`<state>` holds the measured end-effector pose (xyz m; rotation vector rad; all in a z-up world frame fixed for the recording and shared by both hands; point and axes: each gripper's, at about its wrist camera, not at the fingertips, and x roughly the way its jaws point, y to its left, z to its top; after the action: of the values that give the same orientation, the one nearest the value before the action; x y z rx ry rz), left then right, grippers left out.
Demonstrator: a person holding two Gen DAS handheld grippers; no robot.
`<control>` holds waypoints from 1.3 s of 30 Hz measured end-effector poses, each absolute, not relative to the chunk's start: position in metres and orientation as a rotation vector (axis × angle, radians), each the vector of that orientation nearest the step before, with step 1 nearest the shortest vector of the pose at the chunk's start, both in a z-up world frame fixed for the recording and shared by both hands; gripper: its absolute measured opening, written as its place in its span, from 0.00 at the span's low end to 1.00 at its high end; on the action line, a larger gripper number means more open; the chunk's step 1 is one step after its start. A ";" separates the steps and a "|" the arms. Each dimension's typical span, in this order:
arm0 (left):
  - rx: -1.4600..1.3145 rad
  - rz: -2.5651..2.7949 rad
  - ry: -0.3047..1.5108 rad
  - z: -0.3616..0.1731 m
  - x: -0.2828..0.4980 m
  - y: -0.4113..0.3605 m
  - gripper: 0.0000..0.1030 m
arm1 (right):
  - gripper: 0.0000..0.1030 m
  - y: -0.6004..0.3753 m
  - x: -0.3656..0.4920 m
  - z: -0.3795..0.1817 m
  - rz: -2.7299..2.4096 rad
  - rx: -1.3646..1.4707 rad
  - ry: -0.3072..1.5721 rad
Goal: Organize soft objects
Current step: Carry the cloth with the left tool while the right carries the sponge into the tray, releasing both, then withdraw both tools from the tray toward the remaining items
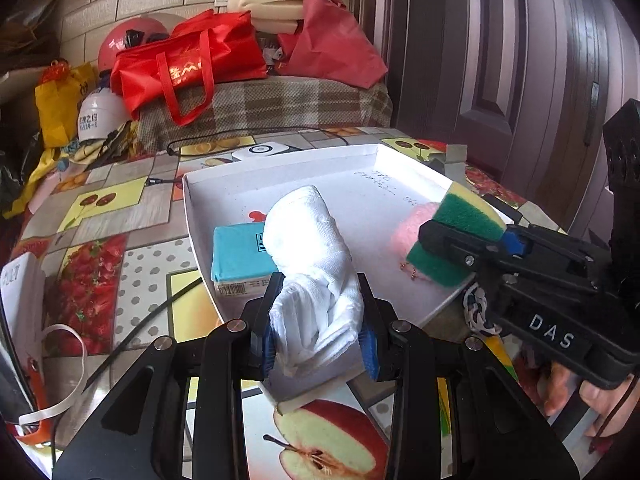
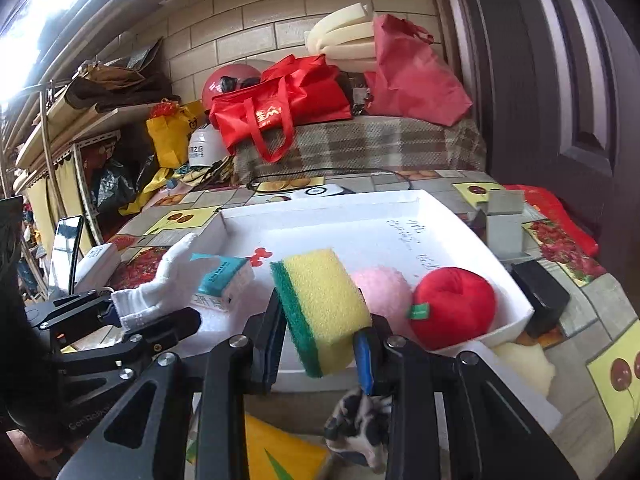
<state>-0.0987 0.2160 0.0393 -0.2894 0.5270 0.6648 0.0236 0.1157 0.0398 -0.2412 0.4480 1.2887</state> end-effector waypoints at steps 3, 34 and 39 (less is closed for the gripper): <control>-0.322 0.662 0.527 0.038 -0.096 0.225 0.31 | 0.30 0.137 0.021 0.036 1.339 -0.282 0.489; -0.267 0.948 0.501 0.042 -0.066 0.252 0.90 | 0.96 0.141 0.065 0.039 1.039 -0.100 0.543; -0.247 0.975 0.450 0.047 -0.077 0.244 0.90 | 1.00 0.131 0.049 0.047 1.038 -0.098 0.415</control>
<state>-0.0770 0.2439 0.0470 -0.2473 0.4501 0.9747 0.0490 0.1307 0.0465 -0.0979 0.4153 1.0376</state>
